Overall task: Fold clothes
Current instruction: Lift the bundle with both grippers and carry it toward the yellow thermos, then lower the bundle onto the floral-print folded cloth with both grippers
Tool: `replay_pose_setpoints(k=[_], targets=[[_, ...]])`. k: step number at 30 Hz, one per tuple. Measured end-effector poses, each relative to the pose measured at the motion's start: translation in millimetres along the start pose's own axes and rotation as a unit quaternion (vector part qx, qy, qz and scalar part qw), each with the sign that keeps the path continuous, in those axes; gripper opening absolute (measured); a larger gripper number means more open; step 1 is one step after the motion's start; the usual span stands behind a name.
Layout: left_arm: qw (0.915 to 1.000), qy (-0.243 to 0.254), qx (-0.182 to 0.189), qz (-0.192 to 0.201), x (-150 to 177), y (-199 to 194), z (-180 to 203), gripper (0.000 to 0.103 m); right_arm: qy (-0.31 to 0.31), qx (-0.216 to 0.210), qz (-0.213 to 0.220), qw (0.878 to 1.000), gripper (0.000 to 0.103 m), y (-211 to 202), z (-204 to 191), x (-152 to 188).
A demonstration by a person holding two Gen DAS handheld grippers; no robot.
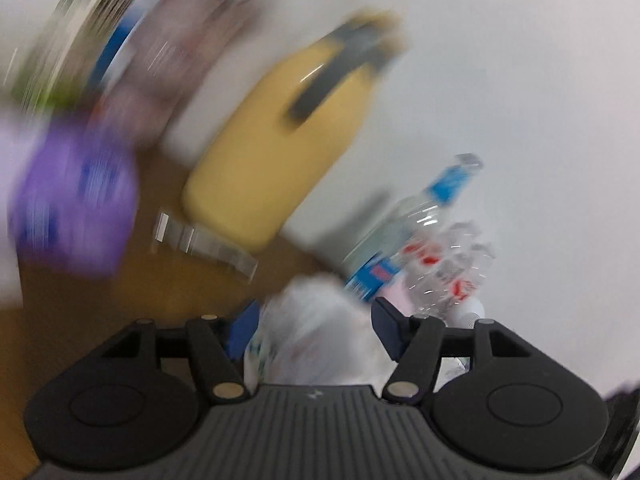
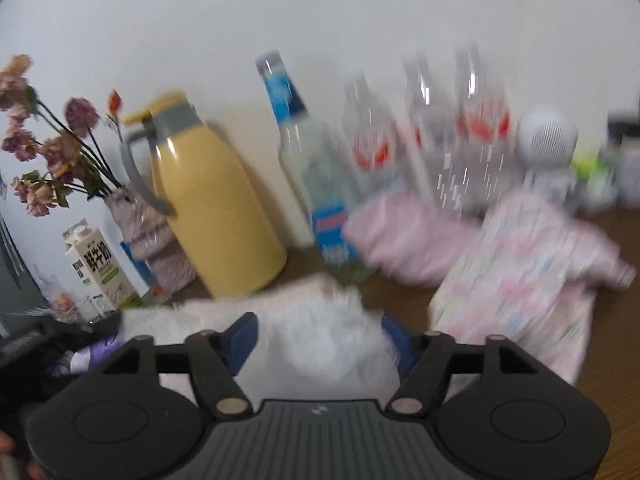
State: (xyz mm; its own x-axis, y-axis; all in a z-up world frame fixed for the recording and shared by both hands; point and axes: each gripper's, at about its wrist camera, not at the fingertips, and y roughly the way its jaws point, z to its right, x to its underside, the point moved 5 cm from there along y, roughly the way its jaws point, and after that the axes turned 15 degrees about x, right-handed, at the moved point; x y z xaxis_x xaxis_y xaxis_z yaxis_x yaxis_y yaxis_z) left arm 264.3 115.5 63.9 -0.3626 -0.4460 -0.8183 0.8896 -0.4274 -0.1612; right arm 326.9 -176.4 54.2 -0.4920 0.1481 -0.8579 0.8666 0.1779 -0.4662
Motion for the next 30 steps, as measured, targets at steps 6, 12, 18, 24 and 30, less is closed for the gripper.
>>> replay_pose_setpoints(k=[6,12,18,24,30], targets=[[0.9885,0.137,-0.064,0.001,-10,25,41,0.018,-0.04,0.002,0.061,0.997,0.004,-2,-23,-16],[0.974,0.175,-0.122,-0.077,55,64,15,0.011,-0.101,-0.004,0.006,0.995,0.004,37,-53,35],[0.9856,0.13,-0.091,-0.058,48,47,5,0.014,-0.072,-0.03,0.05,0.996,0.009,15,-45,24],[0.9934,0.096,-0.048,0.042,22,20,22,0.016,-0.08,-0.074,0.077,0.991,0.013,4,-60,22],[0.9871,0.132,-0.058,-0.069,50,53,23,0.016,-0.118,-0.06,0.095,0.987,0.022,-6,-62,29]])
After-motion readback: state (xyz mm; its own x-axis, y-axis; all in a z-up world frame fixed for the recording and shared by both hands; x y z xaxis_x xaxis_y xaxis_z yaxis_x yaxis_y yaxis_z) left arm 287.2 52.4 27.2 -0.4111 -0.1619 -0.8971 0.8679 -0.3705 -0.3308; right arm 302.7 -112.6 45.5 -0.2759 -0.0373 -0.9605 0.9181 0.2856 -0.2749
